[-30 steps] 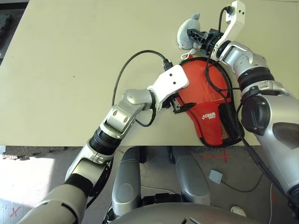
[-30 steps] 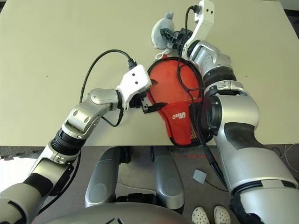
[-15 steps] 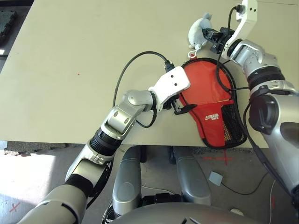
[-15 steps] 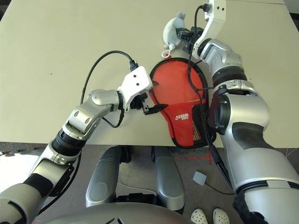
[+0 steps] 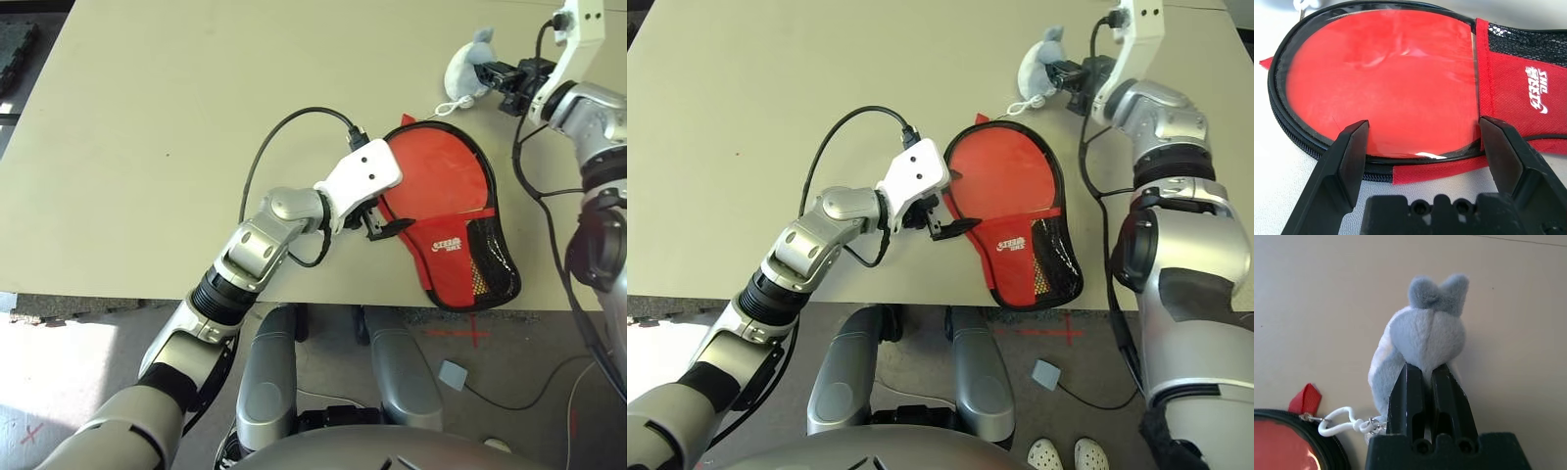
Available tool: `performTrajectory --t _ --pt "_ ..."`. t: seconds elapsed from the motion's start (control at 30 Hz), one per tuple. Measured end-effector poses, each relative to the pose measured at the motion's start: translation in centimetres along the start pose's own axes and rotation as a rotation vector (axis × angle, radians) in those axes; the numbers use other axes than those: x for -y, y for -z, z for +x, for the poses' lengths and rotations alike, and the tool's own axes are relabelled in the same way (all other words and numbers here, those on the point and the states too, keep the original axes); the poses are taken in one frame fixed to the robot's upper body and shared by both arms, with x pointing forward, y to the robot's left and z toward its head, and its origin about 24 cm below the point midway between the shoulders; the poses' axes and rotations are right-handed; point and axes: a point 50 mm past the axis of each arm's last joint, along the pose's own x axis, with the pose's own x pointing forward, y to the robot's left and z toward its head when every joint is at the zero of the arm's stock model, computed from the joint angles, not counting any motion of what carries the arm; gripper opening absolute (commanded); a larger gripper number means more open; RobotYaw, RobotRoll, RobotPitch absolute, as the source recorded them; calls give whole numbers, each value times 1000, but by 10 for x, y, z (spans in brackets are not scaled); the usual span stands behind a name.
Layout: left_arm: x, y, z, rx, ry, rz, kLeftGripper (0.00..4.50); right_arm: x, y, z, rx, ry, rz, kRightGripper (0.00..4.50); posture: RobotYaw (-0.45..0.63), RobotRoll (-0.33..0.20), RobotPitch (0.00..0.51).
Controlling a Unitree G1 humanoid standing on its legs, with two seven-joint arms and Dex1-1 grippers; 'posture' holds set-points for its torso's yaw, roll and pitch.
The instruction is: Store the ping-pong paddle in its case and zip it.
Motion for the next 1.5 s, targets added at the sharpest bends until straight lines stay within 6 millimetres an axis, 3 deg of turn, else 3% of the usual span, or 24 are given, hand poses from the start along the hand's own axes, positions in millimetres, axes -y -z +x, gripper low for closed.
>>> performTrajectory --t 0.23,0.47,1.1,1.5 --pt "-1 -1 2 2 9 7 4500 14 12 -47 -141 -61 -59 10 -113 0 373" --pt "-3 -1 5 3 18 9 4500 21 20 -81 -237 -97 -72 10 -139 0 373" --pt "-4 -1 11 6 37 6 4500 13 38 -150 -541 -370 -37 10 -165 0 372" --pt "-8 -10 14 21 39 78 4500 14 37 -146 -545 -356 -101 10 -172 0 377"
